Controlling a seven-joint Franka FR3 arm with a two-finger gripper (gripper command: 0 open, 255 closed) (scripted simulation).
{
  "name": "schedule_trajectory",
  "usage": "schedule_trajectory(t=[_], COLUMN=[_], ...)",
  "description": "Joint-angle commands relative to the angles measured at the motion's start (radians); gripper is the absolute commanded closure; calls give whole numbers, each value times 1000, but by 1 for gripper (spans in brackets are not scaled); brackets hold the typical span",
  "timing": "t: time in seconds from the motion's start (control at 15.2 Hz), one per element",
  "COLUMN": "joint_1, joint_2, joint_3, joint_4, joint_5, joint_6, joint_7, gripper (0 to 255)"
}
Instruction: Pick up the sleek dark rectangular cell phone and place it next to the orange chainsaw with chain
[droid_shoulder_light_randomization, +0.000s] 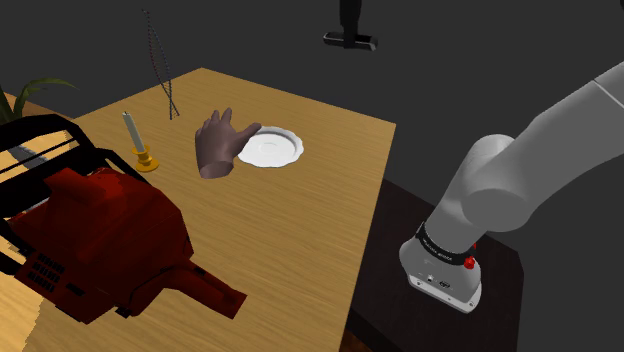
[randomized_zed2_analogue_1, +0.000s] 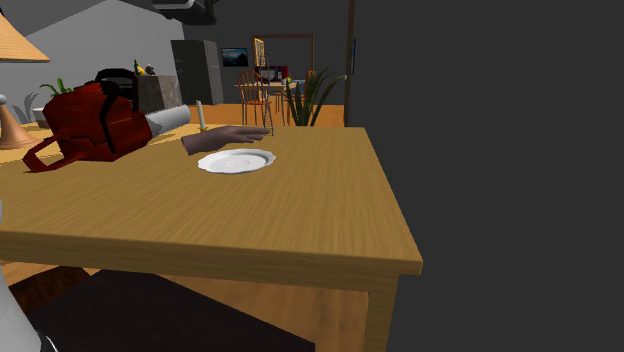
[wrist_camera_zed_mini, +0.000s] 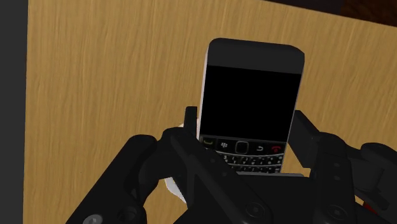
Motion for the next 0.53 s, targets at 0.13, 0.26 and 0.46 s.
schedule_trajectory(t=[0.13, 0.26, 0.46], joint_1=[33, 50, 75], joint_2=[31, 51, 89], joint_3=[69, 102, 152], joint_4=[29, 49, 87], joint_5=[46, 66, 92], joint_6=[-2, -3, -4], joint_7=[106, 158, 236], gripper=[255, 255, 255])
